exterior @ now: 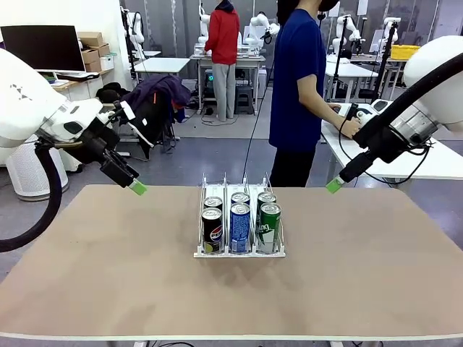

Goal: Fill the beverage cans into the dispenser.
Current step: Pick up the Ionic drink handed by the human.

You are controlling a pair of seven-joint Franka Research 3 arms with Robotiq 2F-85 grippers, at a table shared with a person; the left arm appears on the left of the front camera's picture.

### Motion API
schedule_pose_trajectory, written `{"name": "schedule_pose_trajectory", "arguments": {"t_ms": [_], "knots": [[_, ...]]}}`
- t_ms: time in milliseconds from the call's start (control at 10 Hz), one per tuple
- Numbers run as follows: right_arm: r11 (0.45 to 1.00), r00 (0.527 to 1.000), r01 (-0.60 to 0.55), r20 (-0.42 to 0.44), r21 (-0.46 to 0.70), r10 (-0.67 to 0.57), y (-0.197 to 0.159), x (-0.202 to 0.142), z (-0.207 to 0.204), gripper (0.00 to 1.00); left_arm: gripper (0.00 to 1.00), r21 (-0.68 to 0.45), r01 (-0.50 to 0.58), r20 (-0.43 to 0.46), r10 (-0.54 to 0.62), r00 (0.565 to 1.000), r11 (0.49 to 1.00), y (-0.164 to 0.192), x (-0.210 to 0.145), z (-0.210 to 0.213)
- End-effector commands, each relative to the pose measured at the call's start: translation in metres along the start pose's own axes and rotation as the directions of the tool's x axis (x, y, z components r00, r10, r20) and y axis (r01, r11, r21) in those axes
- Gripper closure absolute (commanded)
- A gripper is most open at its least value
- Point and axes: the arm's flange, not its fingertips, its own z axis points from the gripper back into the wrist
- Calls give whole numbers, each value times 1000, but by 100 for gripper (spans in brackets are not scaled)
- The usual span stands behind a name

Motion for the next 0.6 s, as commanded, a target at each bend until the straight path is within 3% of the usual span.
{"name": "schedule_pose_trajectory", "arguments": {"t_ms": [0, 200, 500], "knots": [[1000, 1000, -9, -1, 28, 9, 6, 4, -8, 0, 0, -39, 10, 4, -10, 1000, 999, -4, 3, -7], [1000, 1000, -3, -9, -1, 3, 3, 1, -2, 0, 0, -6, 4, -8, -4, 1000, 1000, -3, 2, -2], [992, 995, -75, 56, -103, 81, 6, 42, 42, 0, 0, -83, 69, 21, -67, 998, 994, 14, 30, 54]]}}
